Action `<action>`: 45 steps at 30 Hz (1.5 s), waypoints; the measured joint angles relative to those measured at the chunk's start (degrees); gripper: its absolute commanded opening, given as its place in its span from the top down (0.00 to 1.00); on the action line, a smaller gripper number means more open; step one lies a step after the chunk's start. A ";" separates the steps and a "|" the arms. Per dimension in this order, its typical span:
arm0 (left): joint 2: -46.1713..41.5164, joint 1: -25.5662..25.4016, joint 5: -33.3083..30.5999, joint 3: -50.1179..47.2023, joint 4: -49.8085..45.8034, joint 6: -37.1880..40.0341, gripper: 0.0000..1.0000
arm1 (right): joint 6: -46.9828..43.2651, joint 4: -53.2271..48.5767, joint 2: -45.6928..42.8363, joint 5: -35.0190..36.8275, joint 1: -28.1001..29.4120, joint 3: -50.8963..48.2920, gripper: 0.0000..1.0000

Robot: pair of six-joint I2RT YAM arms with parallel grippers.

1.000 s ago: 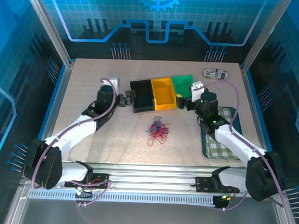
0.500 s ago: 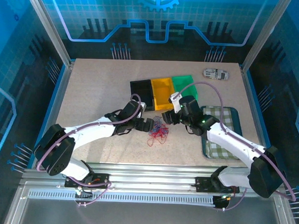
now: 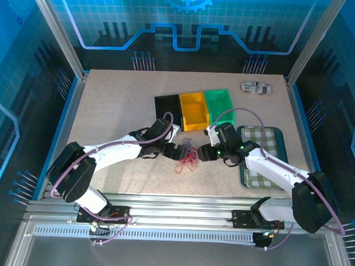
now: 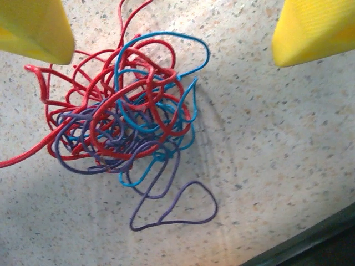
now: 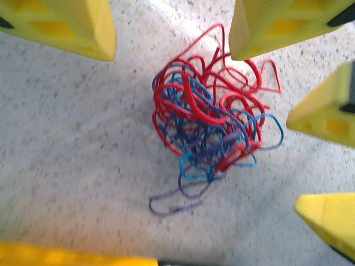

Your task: Untangle the cables

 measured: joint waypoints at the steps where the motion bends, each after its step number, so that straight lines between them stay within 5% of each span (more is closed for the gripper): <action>1: 0.63 0.00 0.55 0.55 -0.09 0.68 0.15 | 0.04 -0.15 1.01 -1.40 -0.33 0.00 0.47; 5: 3.37 0.00 2.12 2.34 -0.35 2.36 0.24 | -0.09 -0.90 7.10 -6.56 -0.59 0.11 0.57; 18: 9.62 0.00 3.50 4.74 -0.11 3.56 0.32 | 0.07 -1.07 15.72 -11.80 -0.66 1.73 0.60; 28: 13.09 0.00 4.98 5.27 0.96 4.04 0.56 | -0.15 -0.35 18.56 -11.74 -0.63 3.08 0.65; 31: 13.92 0.00 5.01 5.53 1.77 4.07 0.65 | -0.15 -0.59 19.58 -11.30 -0.63 3.85 0.72; 36: 14.51 0.00 4.94 5.62 2.23 3.85 0.78 | -0.61 -2.21 21.03 -8.70 -0.59 5.31 0.98; 41: 14.51 0.00 1.03 5.60 3.52 2.03 1.00 | 0.17 -2.49 20.44 -6.58 -0.52 5.40 1.00; 45: 14.51 -0.07 -5.03 5.14 5.55 -1.66 1.00 | 2.75 -2.10 17.57 0.59 -1.99 5.14 1.00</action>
